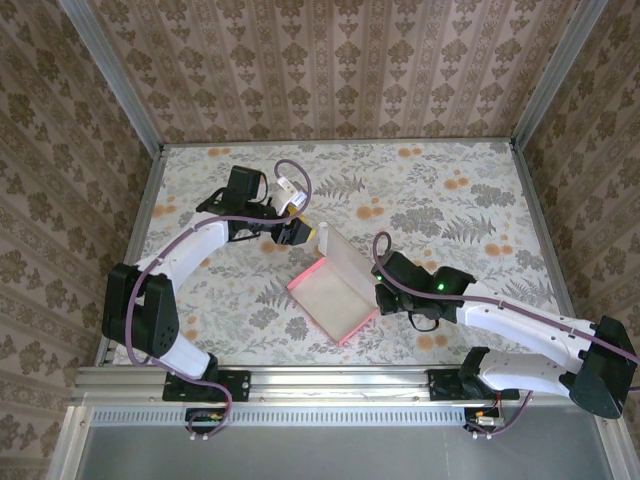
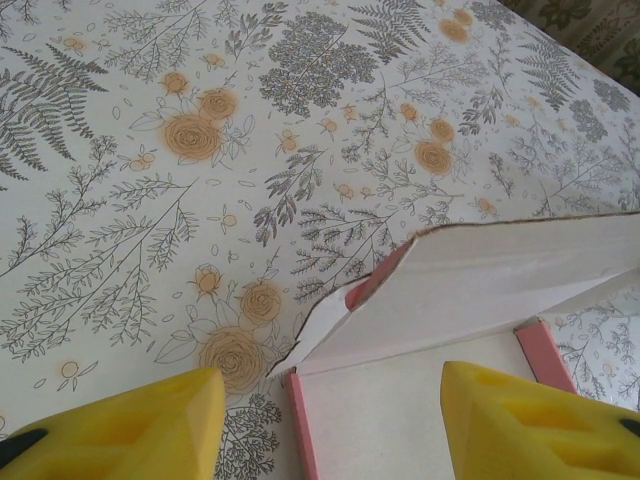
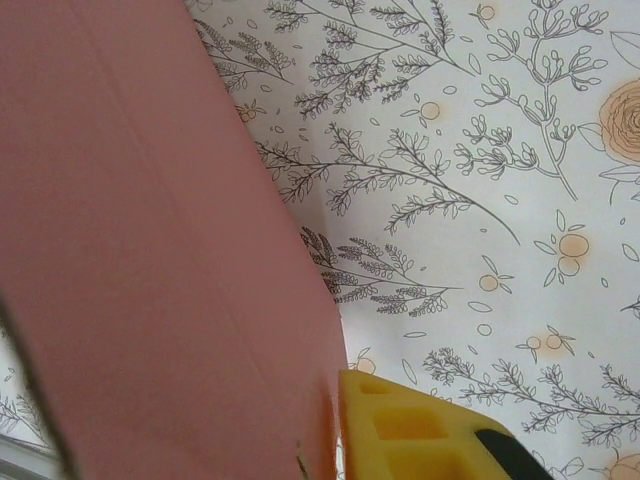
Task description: Fold the paper box
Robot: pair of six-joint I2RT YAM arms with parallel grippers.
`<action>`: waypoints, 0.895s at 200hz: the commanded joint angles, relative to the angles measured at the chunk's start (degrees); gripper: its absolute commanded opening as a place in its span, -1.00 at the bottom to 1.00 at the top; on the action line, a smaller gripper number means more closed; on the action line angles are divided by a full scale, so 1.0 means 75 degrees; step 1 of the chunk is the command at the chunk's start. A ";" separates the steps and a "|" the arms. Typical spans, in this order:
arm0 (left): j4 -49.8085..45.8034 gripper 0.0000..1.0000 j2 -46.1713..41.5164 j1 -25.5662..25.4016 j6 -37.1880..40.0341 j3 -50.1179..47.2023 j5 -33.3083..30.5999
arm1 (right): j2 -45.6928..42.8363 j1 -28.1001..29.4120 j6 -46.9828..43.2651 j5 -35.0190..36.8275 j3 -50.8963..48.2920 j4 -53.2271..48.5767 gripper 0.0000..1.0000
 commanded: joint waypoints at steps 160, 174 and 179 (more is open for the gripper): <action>-0.0070 0.21 -0.0488 0.0553 0.0867 0.0299 0.0289 | 0.1113 -0.1958 -0.5769 -0.3172 0.1927 -0.0257 -1.00; -0.0289 0.23 -0.0434 0.0578 0.1075 0.0385 0.0406 | 0.1101 -0.1955 -0.5752 -0.3158 0.1909 -0.0218 -1.00; -0.0362 0.23 -0.0415 0.0590 0.1118 0.0399 0.0454 | 0.1101 -0.1955 -0.5752 -0.3132 0.1912 -0.0218 -1.00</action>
